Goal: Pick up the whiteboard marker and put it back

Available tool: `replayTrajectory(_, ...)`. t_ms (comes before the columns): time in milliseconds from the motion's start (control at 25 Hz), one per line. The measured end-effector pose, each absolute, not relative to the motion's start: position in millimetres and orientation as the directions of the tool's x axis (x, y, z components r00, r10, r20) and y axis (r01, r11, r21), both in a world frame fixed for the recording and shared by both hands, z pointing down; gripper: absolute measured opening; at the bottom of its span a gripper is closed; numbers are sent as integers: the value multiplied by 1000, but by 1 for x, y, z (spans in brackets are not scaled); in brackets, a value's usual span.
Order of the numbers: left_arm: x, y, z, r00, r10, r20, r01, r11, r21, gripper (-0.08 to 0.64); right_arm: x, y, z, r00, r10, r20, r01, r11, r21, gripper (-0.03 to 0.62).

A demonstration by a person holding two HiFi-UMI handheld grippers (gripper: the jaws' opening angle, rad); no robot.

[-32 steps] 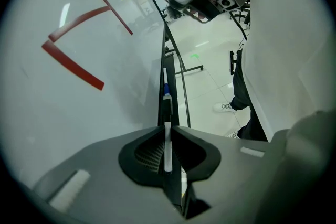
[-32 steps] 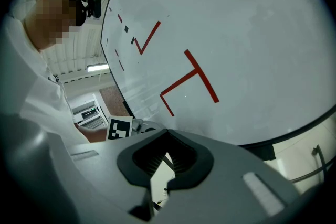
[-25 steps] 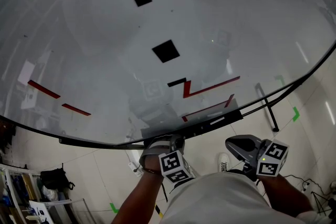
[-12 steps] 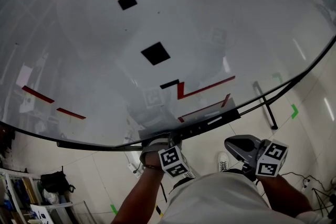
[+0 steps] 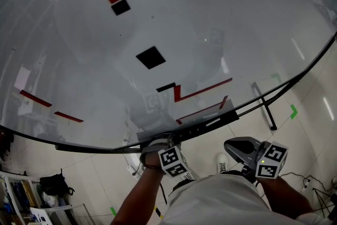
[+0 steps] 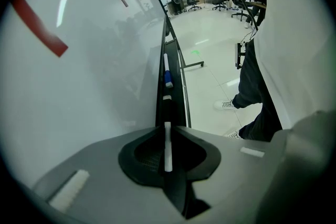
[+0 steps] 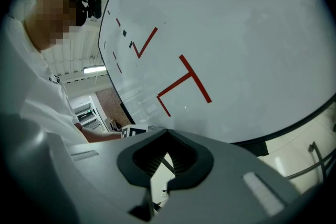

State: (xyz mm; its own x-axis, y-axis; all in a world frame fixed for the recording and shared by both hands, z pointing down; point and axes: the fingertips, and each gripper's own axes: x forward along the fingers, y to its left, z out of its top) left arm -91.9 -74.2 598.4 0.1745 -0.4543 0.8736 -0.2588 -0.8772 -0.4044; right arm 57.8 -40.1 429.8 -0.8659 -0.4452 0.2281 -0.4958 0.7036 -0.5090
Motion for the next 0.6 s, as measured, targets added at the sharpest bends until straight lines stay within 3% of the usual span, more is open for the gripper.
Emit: replayTrajectory(600, -89, -73, 590, 197, -480, 855, -298, -860, -415, 61, 56, -42, 432, -870, -435, 232, -489, 705, -514, 2)
